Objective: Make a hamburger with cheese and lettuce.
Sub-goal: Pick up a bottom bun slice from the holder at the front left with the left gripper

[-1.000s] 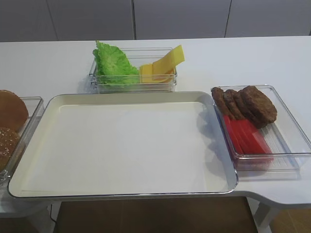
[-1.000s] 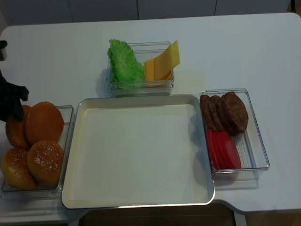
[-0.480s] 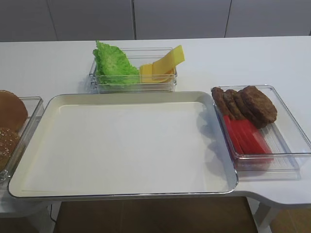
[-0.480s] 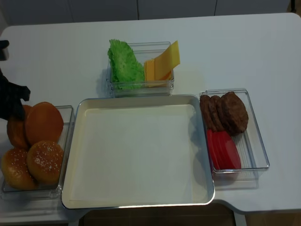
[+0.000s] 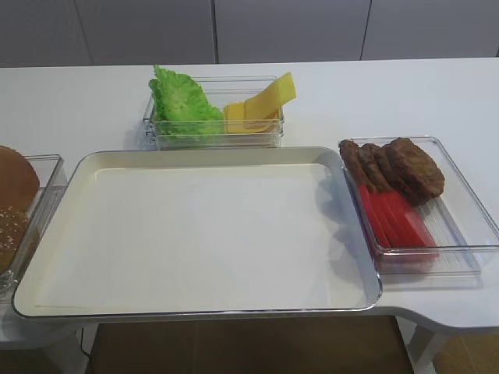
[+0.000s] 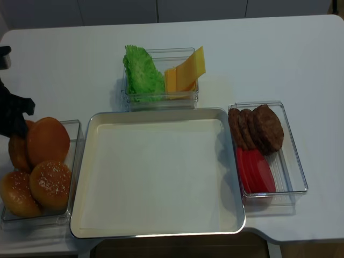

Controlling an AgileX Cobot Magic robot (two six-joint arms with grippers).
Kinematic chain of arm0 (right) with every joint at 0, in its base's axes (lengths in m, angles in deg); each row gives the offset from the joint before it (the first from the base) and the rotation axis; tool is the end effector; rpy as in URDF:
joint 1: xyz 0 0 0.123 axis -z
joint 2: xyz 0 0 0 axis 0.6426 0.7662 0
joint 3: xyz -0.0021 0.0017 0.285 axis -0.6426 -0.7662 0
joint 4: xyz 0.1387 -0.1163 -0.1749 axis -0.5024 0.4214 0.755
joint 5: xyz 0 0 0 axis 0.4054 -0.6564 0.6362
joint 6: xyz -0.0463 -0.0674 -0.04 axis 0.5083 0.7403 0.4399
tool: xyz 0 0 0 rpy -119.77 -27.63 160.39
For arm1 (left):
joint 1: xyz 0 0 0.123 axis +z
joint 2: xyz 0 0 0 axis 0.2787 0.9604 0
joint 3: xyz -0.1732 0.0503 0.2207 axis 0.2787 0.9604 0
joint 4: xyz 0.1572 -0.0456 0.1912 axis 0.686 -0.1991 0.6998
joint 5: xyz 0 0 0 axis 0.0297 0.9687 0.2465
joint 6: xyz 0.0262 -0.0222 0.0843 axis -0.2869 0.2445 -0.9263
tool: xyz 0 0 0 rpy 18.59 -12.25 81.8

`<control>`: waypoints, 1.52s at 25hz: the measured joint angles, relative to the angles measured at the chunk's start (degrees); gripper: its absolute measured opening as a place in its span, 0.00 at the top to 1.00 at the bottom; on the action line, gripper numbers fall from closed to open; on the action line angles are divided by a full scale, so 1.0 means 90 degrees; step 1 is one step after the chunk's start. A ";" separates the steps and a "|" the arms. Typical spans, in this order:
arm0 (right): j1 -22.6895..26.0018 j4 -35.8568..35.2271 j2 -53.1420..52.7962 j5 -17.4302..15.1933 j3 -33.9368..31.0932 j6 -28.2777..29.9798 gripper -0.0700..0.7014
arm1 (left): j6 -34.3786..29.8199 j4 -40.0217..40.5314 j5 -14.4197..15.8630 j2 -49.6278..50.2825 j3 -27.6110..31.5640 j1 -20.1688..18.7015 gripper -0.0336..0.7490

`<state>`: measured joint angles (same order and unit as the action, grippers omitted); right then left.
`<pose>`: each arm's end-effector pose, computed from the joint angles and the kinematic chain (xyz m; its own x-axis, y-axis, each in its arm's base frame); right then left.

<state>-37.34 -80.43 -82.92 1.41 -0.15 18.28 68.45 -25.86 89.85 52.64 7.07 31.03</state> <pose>-0.0095 0.0068 0.2650 -0.5267 -0.0217 -0.8498 -0.0383 0.9993 -0.0018 0.3228 0.0774 0.2665 -0.9758 -0.0375 -0.2154 -0.0293 0.9987 -0.0412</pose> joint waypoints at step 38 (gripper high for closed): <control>0.0000 0.0000 0.0000 0.0010 0.0000 0.0000 0.38 | 0.1309 0.1740 0.0820 -0.1801 -0.1087 -0.2793 0.80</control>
<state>-37.34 -80.43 -82.92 1.50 -0.15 18.28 80.23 -10.20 97.23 36.43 -2.71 5.89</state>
